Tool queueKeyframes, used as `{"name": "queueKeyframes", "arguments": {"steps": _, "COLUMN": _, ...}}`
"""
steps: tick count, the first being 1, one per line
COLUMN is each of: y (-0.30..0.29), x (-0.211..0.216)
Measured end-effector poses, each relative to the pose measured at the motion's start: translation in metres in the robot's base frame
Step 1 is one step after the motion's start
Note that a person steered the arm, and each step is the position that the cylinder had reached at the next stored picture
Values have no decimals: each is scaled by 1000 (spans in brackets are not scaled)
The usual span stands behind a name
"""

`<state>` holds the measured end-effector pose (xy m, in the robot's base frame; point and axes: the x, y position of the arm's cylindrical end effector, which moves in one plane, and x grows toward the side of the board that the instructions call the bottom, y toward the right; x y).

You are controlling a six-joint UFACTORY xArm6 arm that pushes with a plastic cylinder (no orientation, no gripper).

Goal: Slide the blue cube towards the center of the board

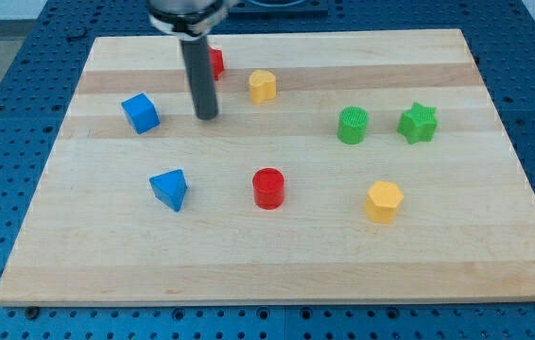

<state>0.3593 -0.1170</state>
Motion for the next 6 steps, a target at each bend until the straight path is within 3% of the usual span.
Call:
{"name": "queueKeyframes", "arguments": {"steps": 2, "y": -73, "x": -36}}
{"name": "queueKeyframes", "arguments": {"steps": 3, "y": -123, "x": -34}}
{"name": "queueKeyframes", "arguments": {"steps": 4, "y": -126, "x": -4}}
{"name": "queueKeyframes", "arguments": {"steps": 6, "y": -110, "x": 8}}
